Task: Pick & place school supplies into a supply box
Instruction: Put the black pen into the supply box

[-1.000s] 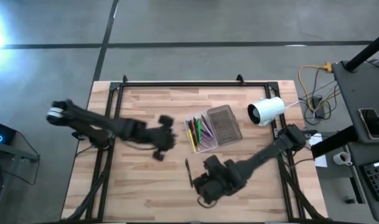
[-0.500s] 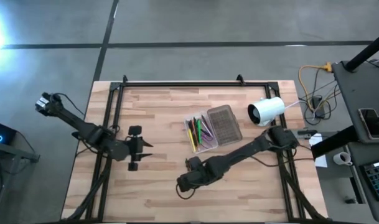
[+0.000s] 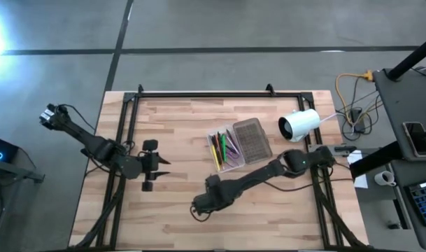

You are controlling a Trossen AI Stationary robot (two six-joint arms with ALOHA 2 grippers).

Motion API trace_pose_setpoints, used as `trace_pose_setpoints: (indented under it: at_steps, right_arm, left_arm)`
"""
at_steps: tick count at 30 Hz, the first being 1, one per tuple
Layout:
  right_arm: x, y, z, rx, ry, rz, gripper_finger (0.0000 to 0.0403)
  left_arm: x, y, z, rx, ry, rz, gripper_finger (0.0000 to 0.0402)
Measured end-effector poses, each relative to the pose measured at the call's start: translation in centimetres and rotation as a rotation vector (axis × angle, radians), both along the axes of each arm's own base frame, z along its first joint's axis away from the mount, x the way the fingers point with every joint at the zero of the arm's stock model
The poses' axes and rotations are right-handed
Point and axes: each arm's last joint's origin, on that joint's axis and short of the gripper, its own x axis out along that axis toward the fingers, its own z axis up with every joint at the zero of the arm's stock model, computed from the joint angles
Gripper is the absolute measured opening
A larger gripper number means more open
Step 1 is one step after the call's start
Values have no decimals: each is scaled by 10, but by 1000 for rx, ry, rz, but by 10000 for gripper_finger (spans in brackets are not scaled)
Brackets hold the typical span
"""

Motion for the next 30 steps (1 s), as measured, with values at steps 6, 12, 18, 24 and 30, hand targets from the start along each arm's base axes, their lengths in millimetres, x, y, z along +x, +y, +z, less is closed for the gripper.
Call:
trace_pose_setpoints:
  at_steps: [6,12,18,24,30]
  right_arm:
    - [7,0,1,-24,26,4,173]
    - [13,-8,2,1,-6,-100,163]
    - [19,-8,38,15,-106,-162,160]
    - [35,-30,18,28,-116,-211,160]
    - [37,-43,10,14,-68,-224,160]
  left_arm:
    - [-7,1,1,3,24,-16,141]
    - [-16,5,6,-24,-14,-23,141]
    - [-27,12,19,-69,-86,-26,141]
    - [-39,19,24,-104,-142,-26,141]
    - [-46,24,28,-123,-173,-26,141]
